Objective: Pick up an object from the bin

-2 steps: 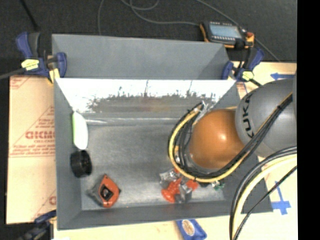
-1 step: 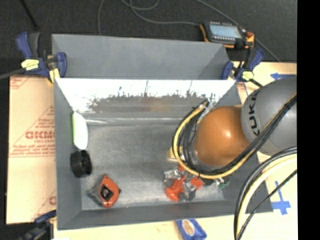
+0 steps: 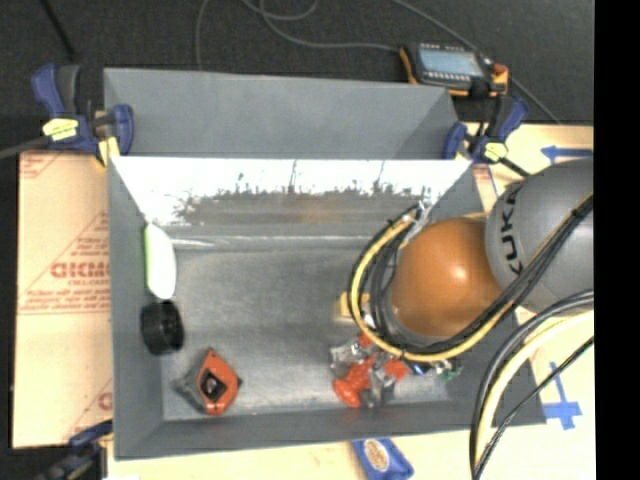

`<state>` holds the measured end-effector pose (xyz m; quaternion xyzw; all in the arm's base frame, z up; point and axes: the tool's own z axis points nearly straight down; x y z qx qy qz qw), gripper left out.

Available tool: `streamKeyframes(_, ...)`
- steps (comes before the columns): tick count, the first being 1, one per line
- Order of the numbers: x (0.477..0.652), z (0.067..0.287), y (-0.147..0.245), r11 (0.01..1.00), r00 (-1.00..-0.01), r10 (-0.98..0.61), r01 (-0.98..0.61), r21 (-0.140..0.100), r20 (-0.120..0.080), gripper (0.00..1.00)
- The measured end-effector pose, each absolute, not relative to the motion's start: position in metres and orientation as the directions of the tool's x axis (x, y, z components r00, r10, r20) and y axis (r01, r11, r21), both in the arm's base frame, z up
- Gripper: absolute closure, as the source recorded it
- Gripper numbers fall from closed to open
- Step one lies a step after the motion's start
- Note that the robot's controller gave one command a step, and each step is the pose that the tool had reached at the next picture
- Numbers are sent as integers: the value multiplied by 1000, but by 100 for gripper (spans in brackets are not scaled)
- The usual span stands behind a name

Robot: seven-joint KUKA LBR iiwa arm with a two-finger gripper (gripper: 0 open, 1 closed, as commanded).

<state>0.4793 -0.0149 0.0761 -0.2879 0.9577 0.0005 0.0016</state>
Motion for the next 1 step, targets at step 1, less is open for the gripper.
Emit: streamKeyframes(1, 480, 127, -19, 834, -834, -552, -552, 3, 5, 100)
